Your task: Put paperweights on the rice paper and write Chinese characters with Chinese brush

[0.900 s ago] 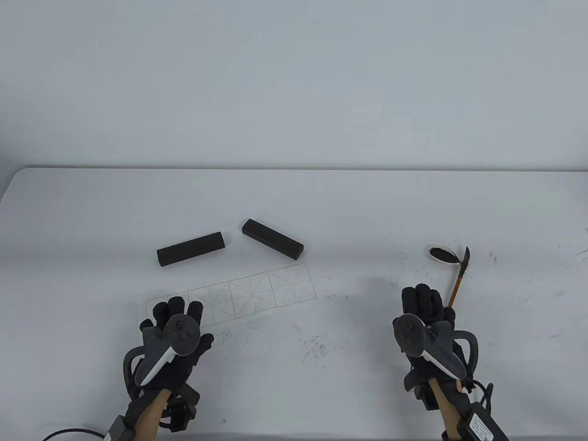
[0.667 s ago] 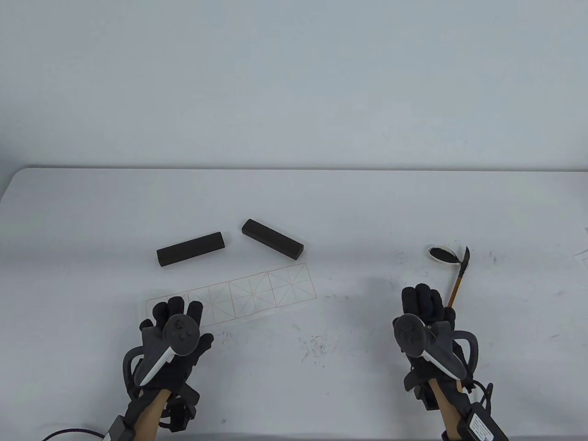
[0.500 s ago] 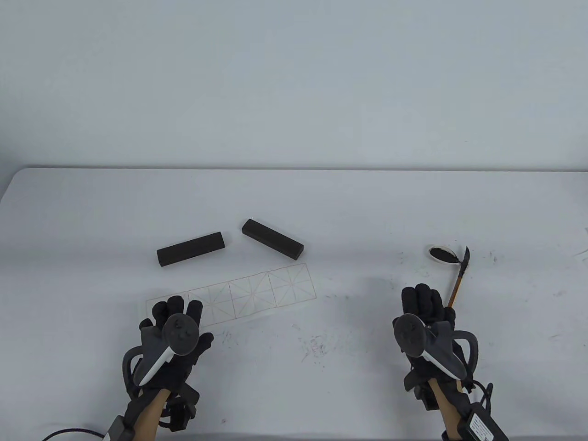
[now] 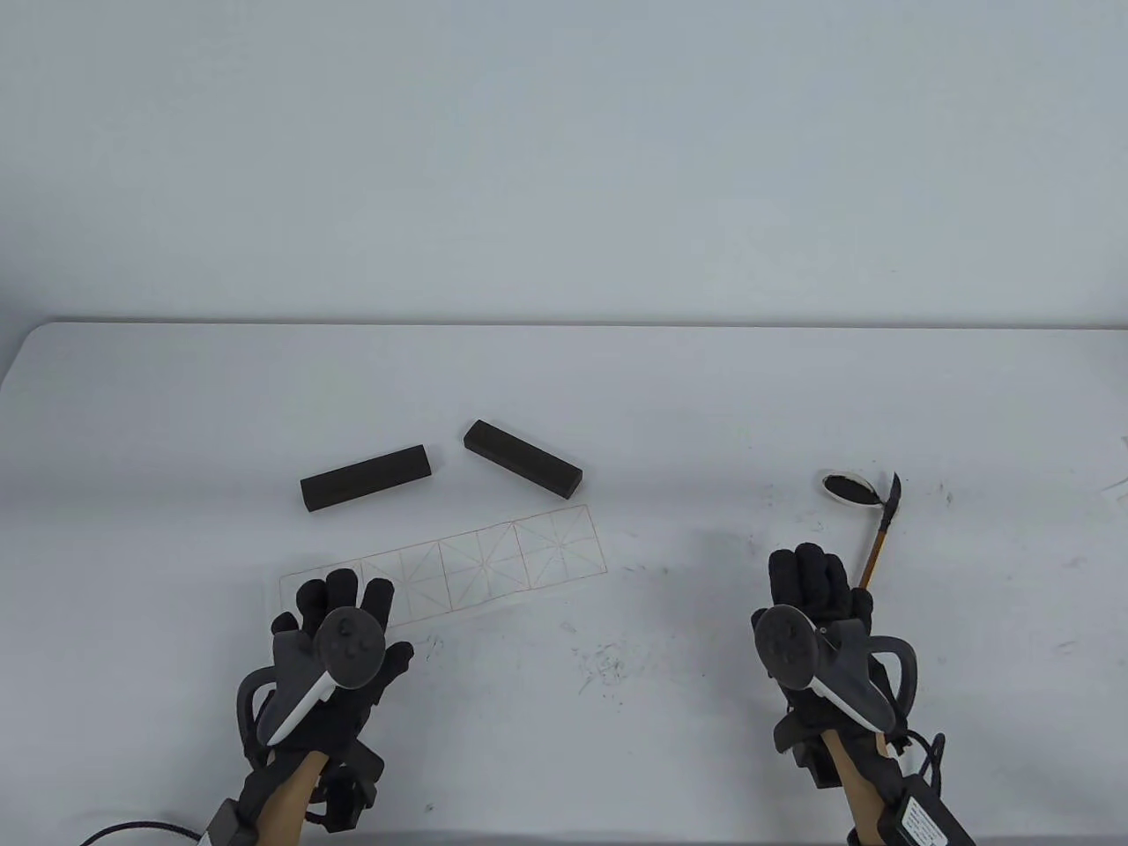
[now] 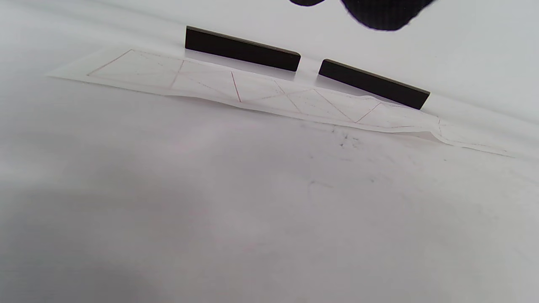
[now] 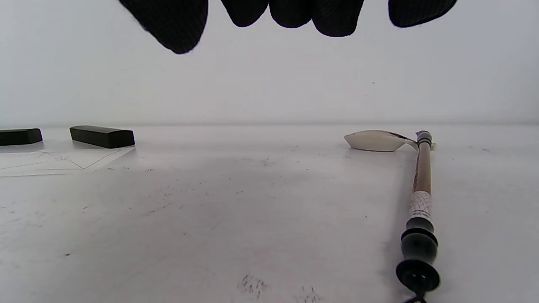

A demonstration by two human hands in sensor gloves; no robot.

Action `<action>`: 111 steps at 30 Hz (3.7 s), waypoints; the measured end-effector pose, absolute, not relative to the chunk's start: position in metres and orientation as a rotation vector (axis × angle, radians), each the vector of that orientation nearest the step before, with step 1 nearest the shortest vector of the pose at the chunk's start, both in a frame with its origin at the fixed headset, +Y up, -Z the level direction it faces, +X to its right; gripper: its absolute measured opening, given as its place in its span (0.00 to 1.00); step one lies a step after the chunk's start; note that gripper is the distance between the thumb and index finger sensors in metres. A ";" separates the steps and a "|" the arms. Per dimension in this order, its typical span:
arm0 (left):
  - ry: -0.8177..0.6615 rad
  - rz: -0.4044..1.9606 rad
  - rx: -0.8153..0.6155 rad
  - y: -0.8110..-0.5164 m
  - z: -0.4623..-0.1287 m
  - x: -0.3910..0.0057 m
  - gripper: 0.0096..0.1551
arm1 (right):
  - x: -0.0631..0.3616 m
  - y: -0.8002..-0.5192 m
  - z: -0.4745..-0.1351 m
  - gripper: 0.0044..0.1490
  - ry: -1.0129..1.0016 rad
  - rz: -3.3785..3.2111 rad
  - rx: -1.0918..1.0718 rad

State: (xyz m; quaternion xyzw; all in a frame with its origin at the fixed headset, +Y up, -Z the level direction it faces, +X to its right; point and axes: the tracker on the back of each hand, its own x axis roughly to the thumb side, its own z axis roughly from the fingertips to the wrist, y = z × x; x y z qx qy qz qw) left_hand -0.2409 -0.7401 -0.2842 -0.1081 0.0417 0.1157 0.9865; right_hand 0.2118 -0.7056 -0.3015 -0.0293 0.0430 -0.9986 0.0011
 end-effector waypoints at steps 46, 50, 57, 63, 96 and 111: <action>0.217 0.202 -0.440 -0.746 -0.371 -0.218 0.51 | 0.213 -0.697 -0.298 0.44 0.143 -3.189 -0.139; 0.255 0.187 -0.537 -0.752 -0.393 -0.212 0.51 | 0.214 -0.697 -0.298 0.44 0.146 -3.186 -0.146; 0.296 0.166 -0.656 -0.764 -0.404 -0.210 0.53 | 0.217 -0.695 -0.299 0.44 0.145 -3.199 -0.147; 0.307 0.086 -0.666 -0.764 -0.404 -0.205 0.53 | 0.217 -0.694 -0.299 0.44 0.135 -3.194 -0.147; -0.062 -0.123 -0.602 -0.768 -0.350 -0.134 0.54 | 0.214 -0.695 -0.298 0.44 0.108 -3.184 -0.157; -0.192 -0.194 -0.593 -0.770 -0.326 -0.099 0.55 | 0.213 -0.695 -0.298 0.44 0.084 -3.184 -0.159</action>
